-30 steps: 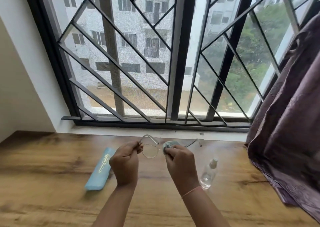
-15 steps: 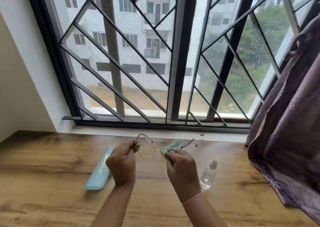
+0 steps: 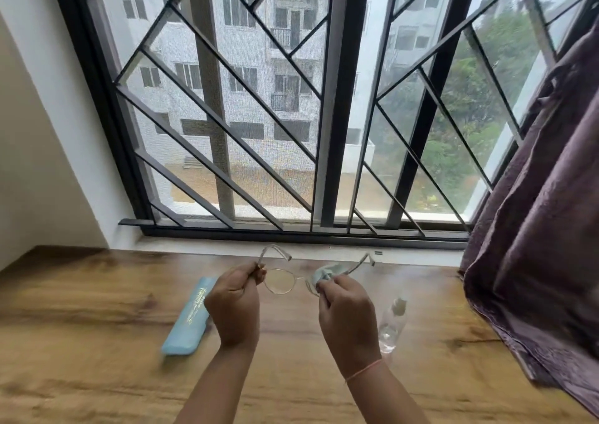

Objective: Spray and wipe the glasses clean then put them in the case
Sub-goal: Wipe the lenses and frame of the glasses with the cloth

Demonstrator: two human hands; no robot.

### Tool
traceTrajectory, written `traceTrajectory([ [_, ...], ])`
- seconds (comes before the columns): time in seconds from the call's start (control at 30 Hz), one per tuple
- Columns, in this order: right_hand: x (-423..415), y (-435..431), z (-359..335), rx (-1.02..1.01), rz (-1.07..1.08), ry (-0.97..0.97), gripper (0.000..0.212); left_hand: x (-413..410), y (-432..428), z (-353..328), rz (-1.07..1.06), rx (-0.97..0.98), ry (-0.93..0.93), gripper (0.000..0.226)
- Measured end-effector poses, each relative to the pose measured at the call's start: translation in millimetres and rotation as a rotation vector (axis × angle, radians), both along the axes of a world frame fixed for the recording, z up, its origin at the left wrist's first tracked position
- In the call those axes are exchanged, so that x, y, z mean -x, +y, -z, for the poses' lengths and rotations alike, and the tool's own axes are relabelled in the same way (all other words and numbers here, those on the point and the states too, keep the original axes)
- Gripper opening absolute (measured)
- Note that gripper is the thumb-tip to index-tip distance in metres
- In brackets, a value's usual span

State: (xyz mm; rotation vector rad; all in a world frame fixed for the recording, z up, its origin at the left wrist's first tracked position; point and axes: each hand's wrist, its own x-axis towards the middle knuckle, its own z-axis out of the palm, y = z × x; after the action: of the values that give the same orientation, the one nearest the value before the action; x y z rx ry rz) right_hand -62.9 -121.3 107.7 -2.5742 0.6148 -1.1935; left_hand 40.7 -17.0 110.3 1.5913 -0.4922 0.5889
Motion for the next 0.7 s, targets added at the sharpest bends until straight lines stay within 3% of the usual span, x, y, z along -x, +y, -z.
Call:
traceTrajectory([
  [0.13,5,2,-3,-0.188,-0.071,0.0,0.016,0,2,4,-0.025,-0.024,0.016,0.024],
  [0.27,9,3,-27,-1.043,-0.234,-0.267,0.025,0,3,9,-0.029,-0.034,0.058,0.019],
  [0.37,17,-3,-40,-1.334,-0.357,-0.437,0.019,1,3,8,-0.032,-0.089,0.057,0.016],
  [0.53,26,2,-55,-1.352,-0.422,-0.56,0.015,3,-1,-1,-0.079,-0.311,-0.046,0.013],
  [0.7,15,16,-55,-0.983,-0.396,-0.592,0.032,10,-8,-15,-0.13,-0.473,-0.154,0.015],
])
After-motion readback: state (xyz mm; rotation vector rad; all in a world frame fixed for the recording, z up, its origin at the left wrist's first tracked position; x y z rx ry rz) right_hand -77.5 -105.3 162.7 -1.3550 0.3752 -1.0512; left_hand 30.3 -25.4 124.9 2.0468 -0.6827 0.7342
